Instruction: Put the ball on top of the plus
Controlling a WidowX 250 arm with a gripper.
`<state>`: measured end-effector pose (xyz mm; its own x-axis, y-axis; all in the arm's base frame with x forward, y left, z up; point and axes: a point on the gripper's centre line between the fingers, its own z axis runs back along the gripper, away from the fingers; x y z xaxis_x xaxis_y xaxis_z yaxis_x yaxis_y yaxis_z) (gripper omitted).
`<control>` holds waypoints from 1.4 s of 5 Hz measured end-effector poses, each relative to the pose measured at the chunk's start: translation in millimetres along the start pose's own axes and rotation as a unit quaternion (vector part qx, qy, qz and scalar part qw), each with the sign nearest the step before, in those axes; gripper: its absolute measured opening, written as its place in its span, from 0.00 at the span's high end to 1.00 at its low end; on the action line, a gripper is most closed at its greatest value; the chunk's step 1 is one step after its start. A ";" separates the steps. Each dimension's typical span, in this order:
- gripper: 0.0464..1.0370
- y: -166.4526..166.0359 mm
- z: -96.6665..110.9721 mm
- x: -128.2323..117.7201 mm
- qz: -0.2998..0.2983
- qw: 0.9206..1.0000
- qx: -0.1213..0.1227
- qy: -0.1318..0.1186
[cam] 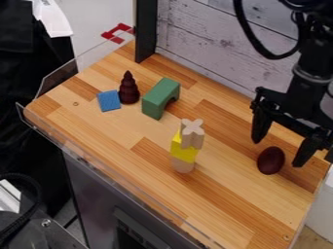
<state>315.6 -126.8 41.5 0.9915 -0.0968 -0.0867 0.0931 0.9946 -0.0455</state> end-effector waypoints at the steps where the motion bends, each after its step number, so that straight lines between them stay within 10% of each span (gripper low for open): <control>1: 0.04 4.2 -3.8 3.3 0.004 1.000 0.001 0.007; 7: 0.04 8.3 -28.3 15.2 0.013 0.999 -0.013 0.030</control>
<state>328.9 -121.1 11.6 0.9861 -0.0747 -0.1486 0.0651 0.9955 -0.0688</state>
